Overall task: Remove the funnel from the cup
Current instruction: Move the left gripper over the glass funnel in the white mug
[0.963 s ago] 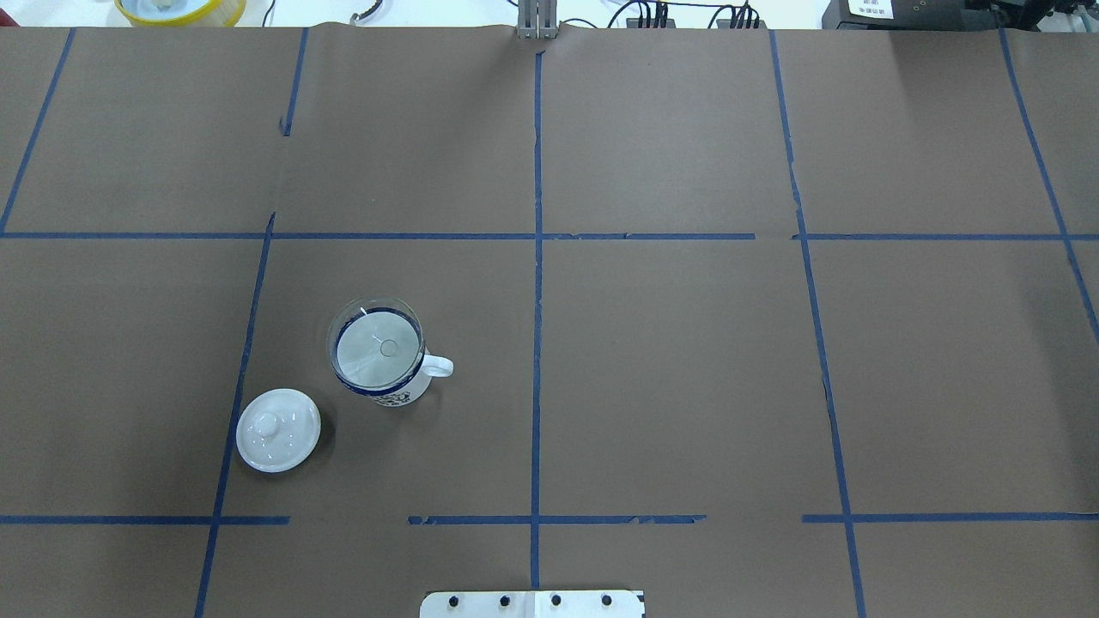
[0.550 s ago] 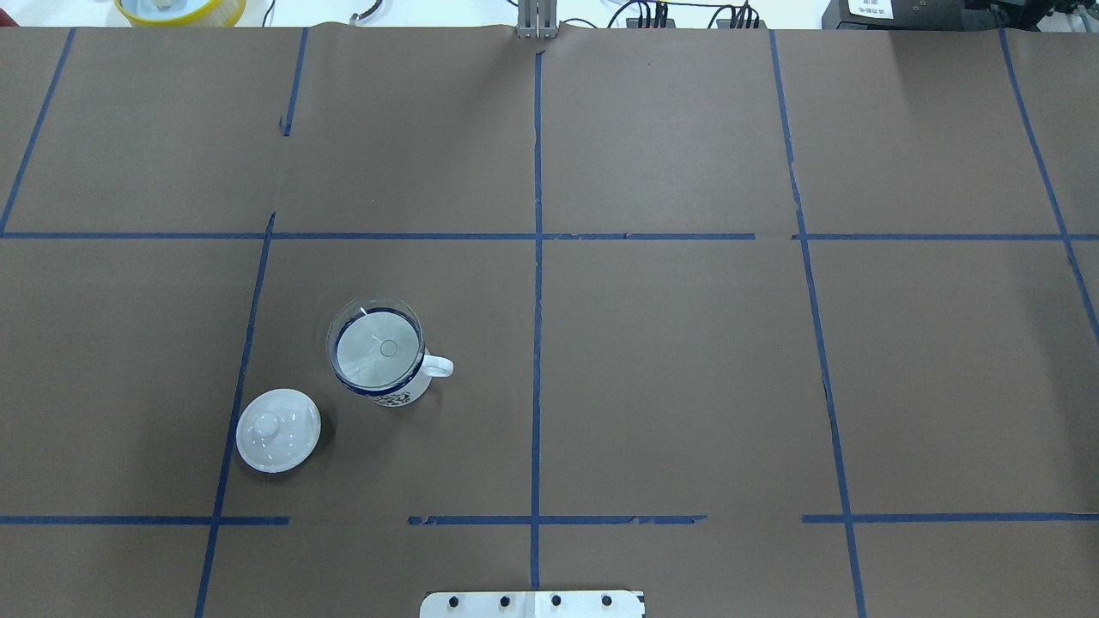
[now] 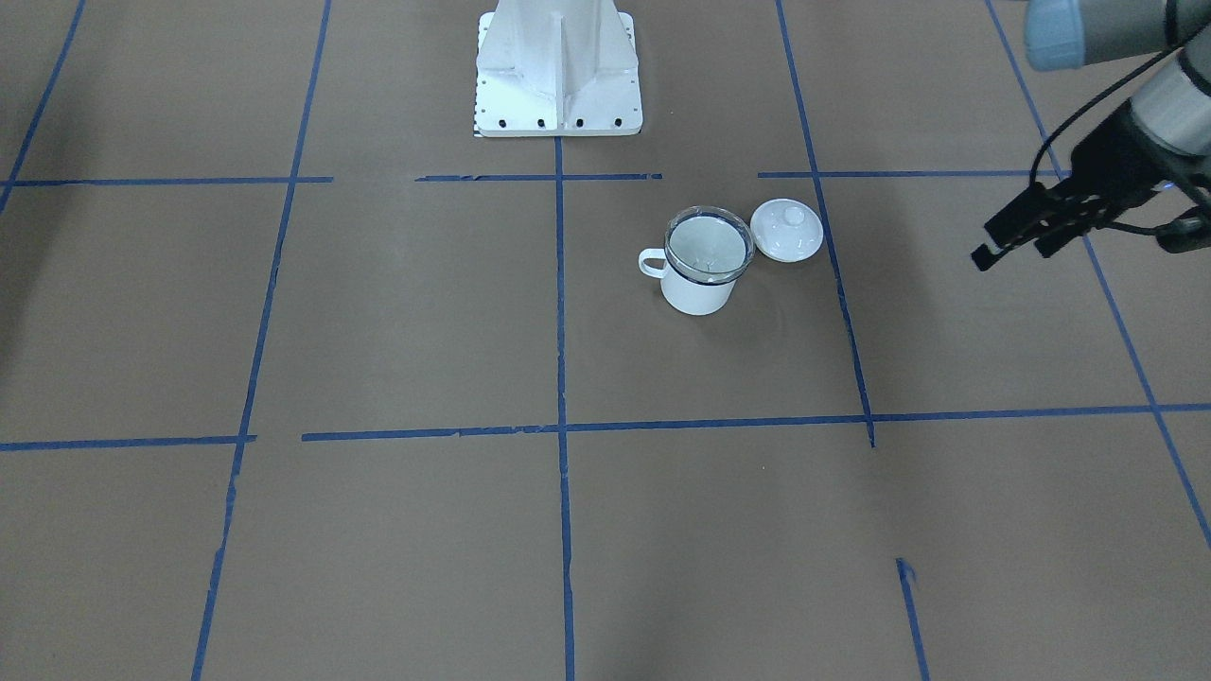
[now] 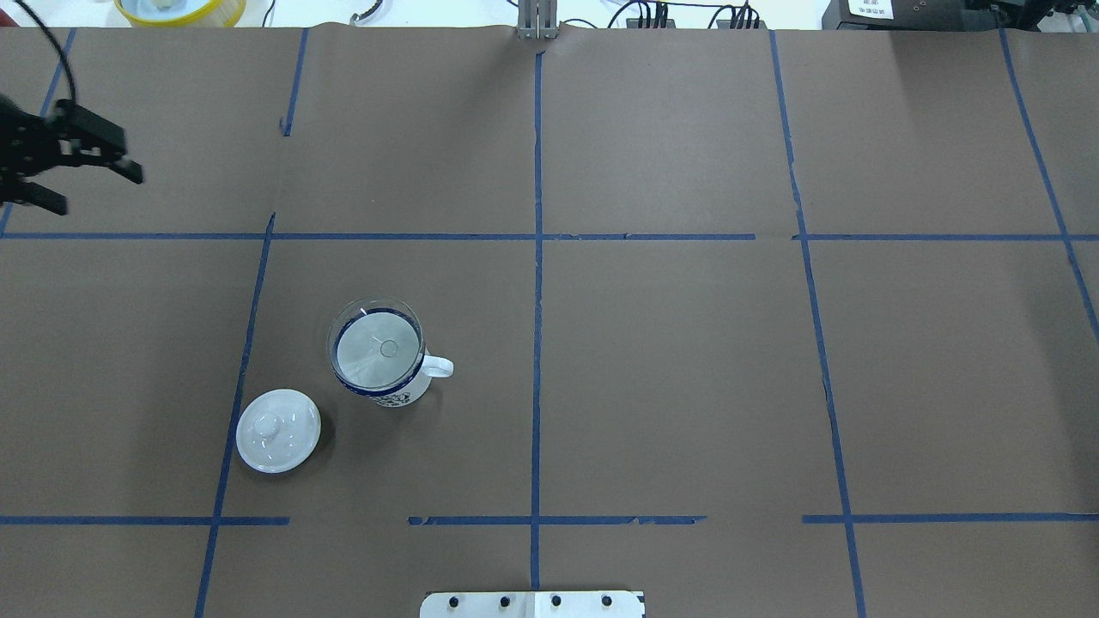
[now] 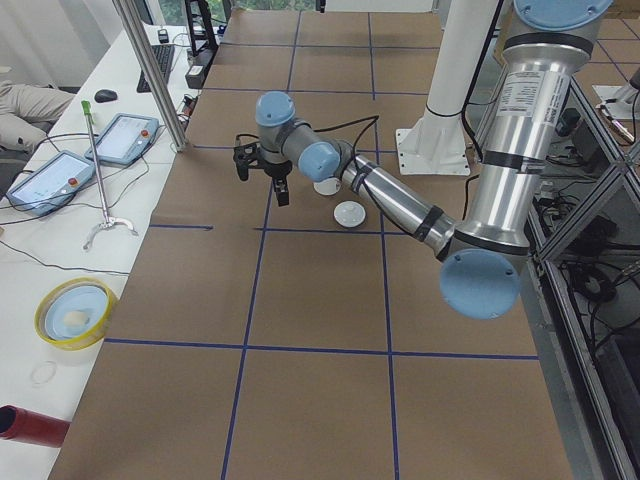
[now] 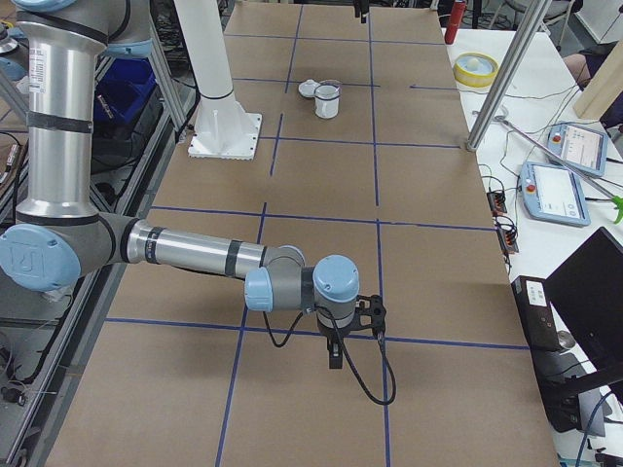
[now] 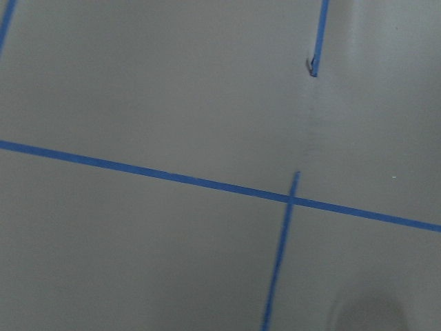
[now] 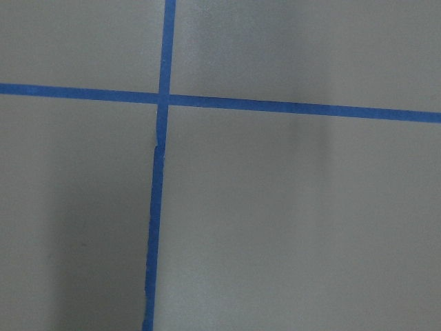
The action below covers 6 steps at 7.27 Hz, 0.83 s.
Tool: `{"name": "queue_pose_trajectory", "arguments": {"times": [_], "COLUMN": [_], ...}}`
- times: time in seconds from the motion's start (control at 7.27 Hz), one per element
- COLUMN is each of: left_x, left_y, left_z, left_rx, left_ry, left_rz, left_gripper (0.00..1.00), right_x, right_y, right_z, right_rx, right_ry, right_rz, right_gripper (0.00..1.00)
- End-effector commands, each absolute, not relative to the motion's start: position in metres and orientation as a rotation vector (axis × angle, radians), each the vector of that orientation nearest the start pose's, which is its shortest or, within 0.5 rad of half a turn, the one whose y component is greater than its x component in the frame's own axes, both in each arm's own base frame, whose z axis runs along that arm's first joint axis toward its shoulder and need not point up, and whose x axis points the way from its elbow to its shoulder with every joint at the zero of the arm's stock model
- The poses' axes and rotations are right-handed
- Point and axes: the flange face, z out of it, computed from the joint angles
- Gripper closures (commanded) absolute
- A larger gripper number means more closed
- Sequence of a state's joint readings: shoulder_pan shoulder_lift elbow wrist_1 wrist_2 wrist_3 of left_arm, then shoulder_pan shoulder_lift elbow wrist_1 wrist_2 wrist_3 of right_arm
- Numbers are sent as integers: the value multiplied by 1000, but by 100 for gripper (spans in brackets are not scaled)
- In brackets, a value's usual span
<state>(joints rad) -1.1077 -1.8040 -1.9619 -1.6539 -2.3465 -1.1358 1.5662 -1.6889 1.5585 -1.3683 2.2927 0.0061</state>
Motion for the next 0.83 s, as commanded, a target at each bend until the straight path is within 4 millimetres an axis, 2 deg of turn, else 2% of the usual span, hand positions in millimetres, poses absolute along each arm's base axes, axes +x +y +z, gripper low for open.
{"name": "queue_pose_trajectory", "arguments": {"times": [0.0,0.14,0.41,0.69], "left_x": [289,324,363,402], "left_y": [-496,-485,-463,-451], "left_z": [263,240,227,224], "left_rx": [-180,-181,-238,-221], "left_ry": [980,926,915,876], "left_rz": [-433,-440,-447,-485], "left_gripper": [0,0,0,0], "right_x": [65,65,65,65], "right_y": [-444,-444,-444,-444], "right_z": [703,703,703,703], "right_rx": [65,65,65,65], "right_ry": [-723,-723,-723,-723], "right_rz": [-25,-25,-25,-25], "right_gripper": [0,0,0,0]}}
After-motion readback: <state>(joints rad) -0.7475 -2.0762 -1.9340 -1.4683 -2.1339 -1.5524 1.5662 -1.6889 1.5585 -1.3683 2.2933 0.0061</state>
